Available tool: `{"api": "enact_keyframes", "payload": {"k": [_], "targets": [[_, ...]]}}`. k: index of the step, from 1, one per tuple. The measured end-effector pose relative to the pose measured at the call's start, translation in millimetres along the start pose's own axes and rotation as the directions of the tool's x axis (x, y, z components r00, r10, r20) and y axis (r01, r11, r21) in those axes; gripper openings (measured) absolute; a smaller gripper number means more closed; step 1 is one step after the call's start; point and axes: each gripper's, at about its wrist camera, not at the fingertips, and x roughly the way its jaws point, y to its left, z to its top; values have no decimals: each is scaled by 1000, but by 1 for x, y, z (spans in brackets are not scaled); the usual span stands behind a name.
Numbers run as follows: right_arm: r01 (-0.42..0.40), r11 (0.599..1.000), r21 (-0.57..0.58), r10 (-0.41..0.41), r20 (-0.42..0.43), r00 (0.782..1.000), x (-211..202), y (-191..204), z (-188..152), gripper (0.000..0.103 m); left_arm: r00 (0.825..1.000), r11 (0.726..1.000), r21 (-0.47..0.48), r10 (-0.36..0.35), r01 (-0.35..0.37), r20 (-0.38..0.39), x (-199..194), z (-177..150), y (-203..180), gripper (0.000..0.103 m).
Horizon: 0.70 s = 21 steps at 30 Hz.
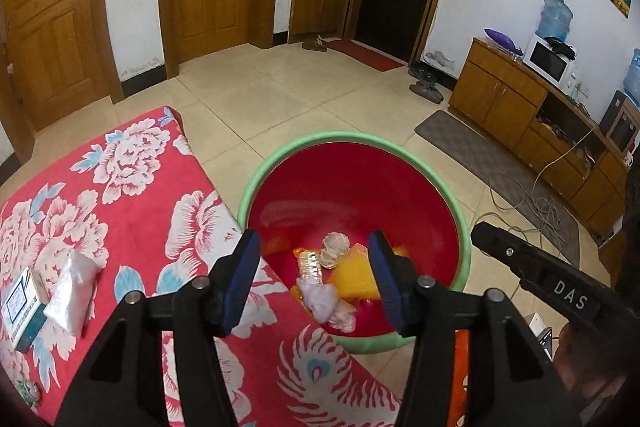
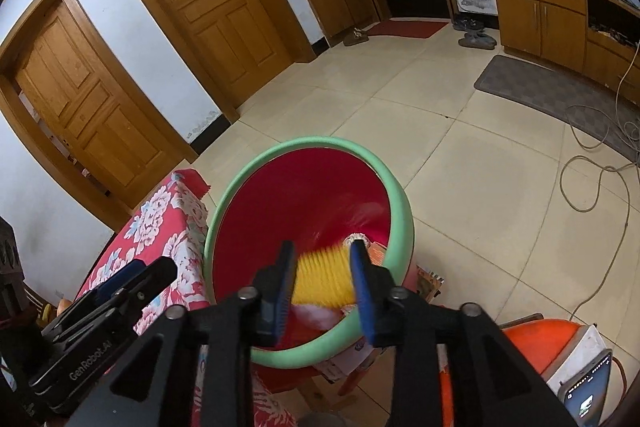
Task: Collect trash
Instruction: 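Carry socks and foam net over the bucket and open both grippers, then return the left gripper to the table and grasp the green toy figure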
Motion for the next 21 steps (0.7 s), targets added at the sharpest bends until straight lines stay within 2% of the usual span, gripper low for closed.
{"api": "enact_keyframes", "payload": {"k": [9, 14, 21], "targets": [[-38, 999, -18, 38, 18, 999, -35, 8, -8, 60, 1000, 999, -36, 24, -24, 8, -31, -11, 14, 57], [-65, 996, -63, 66, 10, 998, -59, 22, -24, 73, 997, 996, -53, 71, -70, 18, -57, -23, 27, 57], [-100, 987, -128, 101, 0, 995, -83, 47, -48, 83, 989, 985, -112, 141, -134, 54, -103, -46, 61, 59]]}}
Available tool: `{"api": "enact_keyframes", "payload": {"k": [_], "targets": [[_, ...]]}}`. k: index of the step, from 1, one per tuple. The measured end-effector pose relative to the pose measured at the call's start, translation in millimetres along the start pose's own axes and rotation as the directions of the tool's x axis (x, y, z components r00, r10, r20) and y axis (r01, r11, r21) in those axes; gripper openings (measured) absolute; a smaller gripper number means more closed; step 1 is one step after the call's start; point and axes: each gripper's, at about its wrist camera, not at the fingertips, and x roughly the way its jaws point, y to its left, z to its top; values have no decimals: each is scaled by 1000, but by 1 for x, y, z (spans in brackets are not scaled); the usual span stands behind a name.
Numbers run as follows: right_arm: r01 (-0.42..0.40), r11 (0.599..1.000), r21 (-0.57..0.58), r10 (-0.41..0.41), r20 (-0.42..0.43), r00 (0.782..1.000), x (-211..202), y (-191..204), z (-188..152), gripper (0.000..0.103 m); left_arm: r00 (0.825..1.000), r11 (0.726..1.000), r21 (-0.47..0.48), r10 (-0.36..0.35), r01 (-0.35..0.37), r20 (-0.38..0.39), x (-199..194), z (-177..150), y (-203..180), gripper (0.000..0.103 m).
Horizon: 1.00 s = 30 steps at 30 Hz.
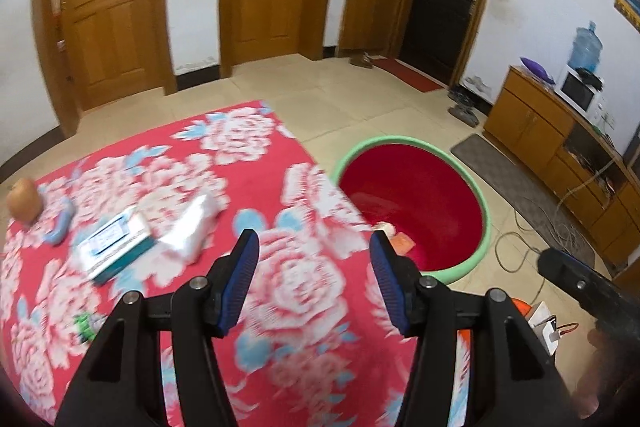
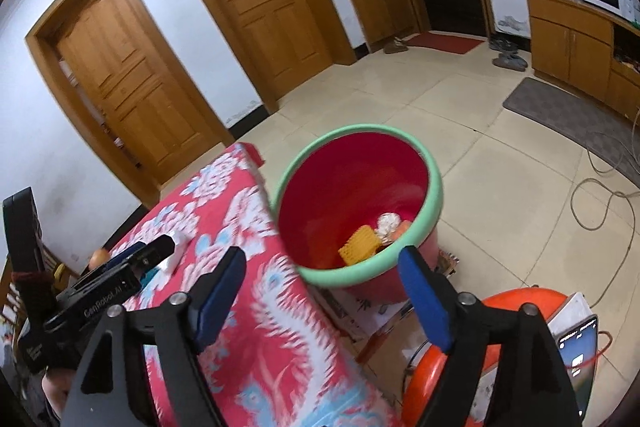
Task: Collect trash
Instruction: 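Return the left gripper to the table and grasp the green toy figure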
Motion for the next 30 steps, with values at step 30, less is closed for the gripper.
{"api": "enact_keyframes", "payload": {"k": [30], "targets": [[-69, 993, -100, 66, -38, 997, -30, 90, -70, 102, 963, 931, -246, 267, -270, -44, -67, -76, 176, 67]]}}
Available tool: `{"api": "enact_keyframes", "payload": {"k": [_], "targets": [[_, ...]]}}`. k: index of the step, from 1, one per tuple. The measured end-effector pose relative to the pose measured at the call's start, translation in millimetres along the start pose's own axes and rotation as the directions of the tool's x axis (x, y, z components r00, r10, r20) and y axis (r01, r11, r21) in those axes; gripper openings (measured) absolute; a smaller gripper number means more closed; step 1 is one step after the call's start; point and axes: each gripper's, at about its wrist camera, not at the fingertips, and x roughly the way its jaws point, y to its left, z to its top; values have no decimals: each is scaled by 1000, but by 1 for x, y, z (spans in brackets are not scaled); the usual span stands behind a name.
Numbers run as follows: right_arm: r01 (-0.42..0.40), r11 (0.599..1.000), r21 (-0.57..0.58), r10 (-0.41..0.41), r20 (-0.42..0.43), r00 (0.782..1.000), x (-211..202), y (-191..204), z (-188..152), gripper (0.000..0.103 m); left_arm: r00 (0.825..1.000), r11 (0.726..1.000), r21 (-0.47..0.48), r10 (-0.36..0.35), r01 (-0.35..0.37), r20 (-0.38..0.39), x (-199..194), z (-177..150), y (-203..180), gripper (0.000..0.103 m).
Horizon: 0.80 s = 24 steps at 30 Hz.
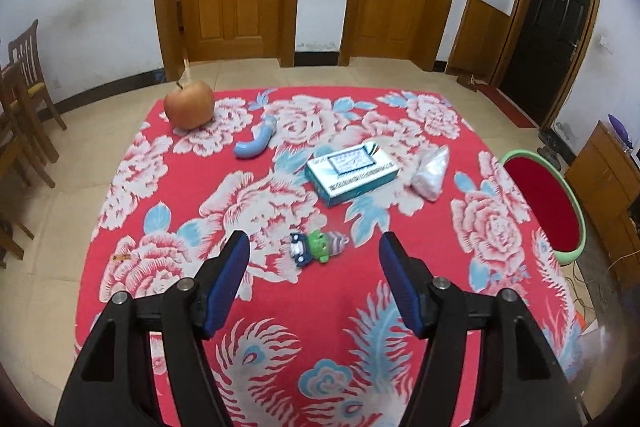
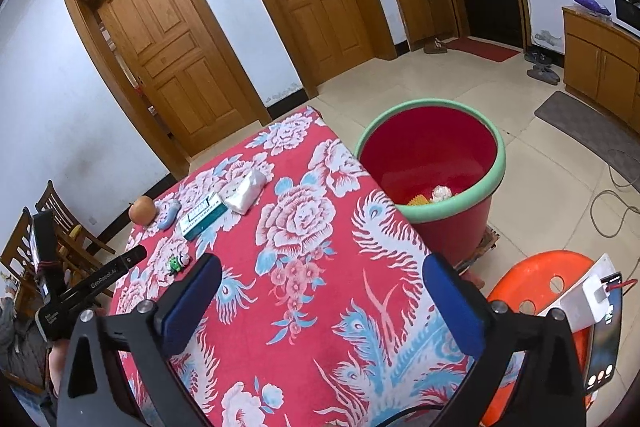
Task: Collect trash
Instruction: 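Return the left gripper to the table and grasp the green toy figure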
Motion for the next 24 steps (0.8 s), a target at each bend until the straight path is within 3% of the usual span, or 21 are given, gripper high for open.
{"api": "enact_keyframes", "payload": {"k": [10, 15, 24], "targets": [[-3, 1000, 0, 3, -57, 998, 26, 0, -9, 102, 997, 999, -44, -15, 12, -76, 45, -8, 6, 67], [-18, 1000, 10, 19, -74, 997, 38, 3, -8, 103, 993, 997, -60, -56, 50, -102, 63, -7, 3, 67], [-7, 1000, -15, 6, -92, 996, 53, 8, -5, 103, 993, 999, -23, -34, 31, -112, 77, -11, -5, 66]]}}
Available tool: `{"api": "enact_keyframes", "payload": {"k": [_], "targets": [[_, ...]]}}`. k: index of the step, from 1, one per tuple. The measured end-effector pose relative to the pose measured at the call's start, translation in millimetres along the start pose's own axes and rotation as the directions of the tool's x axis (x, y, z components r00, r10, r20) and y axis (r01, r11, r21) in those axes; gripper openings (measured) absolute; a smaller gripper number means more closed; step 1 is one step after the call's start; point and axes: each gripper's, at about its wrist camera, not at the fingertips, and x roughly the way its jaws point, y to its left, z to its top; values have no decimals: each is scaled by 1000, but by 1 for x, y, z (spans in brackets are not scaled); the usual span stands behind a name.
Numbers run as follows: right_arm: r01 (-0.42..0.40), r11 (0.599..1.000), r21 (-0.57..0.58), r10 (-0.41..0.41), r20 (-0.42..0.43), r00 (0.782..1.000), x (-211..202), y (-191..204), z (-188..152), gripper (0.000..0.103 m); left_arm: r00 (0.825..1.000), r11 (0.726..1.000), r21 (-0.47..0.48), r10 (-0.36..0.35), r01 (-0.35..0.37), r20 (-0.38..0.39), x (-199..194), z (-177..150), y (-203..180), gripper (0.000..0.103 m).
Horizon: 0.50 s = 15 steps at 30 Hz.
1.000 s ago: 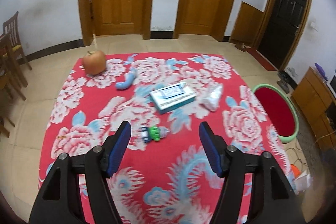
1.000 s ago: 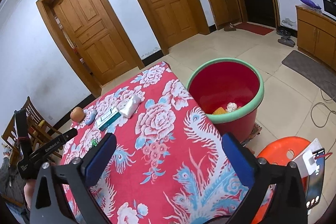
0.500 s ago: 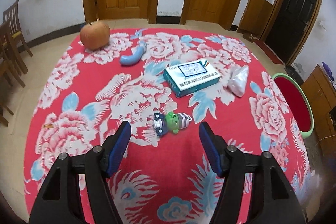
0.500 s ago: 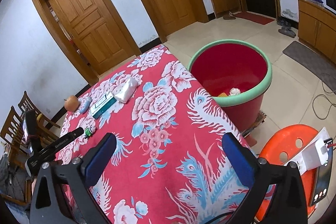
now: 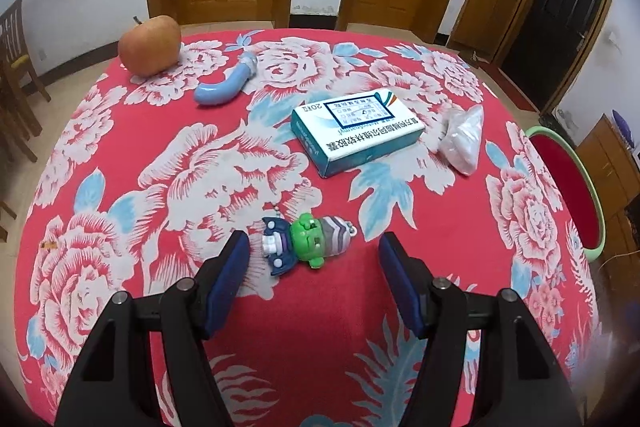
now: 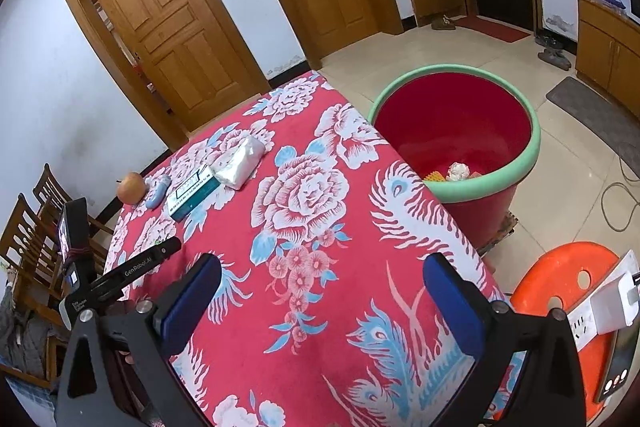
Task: Collect trash
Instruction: 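Return the left gripper to the table and grasp the green toy figure, then grasp the white plastic tissue pack with the right gripper while the left holds the toy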
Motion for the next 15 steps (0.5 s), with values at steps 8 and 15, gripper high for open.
{"api": "enact_keyframes", "payload": {"k": [8, 15], "targets": [[4, 1000, -5, -4, 2, 1000, 6, 5, 10, 103, 1000, 1000, 7, -4, 4, 17, -1, 1, 3, 49], [-21, 999, -43, 21, 18, 1000, 1, 27, 28, 103, 999, 1000, -4, -3, 3, 42, -12, 15, 11, 48]]}}
